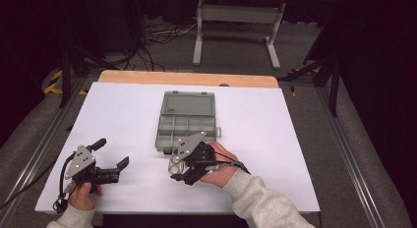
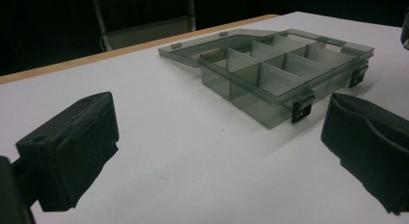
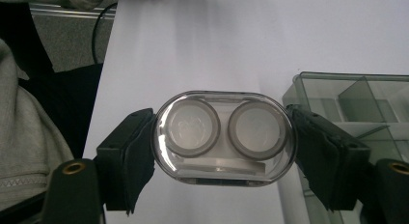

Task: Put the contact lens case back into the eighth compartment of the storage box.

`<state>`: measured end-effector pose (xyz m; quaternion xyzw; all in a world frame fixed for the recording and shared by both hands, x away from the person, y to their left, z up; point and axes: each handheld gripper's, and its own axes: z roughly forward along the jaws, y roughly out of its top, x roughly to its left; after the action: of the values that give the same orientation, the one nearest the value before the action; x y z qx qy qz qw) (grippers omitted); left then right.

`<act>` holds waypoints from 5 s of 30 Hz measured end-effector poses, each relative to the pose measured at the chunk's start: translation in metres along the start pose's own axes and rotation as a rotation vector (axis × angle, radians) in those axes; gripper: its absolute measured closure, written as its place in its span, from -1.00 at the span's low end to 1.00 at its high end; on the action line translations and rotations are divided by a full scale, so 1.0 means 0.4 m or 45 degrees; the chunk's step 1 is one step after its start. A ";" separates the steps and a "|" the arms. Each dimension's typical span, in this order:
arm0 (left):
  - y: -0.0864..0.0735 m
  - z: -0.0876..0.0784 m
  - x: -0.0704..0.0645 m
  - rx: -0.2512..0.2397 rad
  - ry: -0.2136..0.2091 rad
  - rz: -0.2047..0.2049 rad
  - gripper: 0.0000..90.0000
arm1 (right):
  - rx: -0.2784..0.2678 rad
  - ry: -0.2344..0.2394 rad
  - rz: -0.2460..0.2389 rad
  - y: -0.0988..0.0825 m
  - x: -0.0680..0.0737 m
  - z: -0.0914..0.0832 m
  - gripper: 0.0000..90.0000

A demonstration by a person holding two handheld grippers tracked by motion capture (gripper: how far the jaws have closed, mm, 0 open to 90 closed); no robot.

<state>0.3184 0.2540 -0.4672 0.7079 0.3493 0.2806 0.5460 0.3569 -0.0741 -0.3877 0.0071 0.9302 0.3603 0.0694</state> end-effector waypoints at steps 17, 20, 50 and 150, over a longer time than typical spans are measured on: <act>0.000 0.001 0.000 0.000 0.002 0.007 -0.99 | 0.002 -0.083 -0.012 0.006 -0.032 -0.051 -0.41; 0.000 0.000 0.000 0.000 0.001 0.007 -0.99 | 0.002 -0.091 -0.003 0.006 -0.042 -0.061 -0.41; 0.000 0.001 0.000 -0.002 0.003 0.001 -0.99 | 0.069 -0.195 0.024 -0.009 -0.127 -0.107 -0.41; 0.000 0.001 0.001 -0.001 0.000 -0.001 -0.99 | 0.413 -0.141 0.050 -0.130 -0.275 -0.057 -0.41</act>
<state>0.3190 0.2543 -0.4673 0.7077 0.3495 0.2804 0.5463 0.4648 -0.1347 -0.3923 0.0563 0.9706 0.2056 0.1115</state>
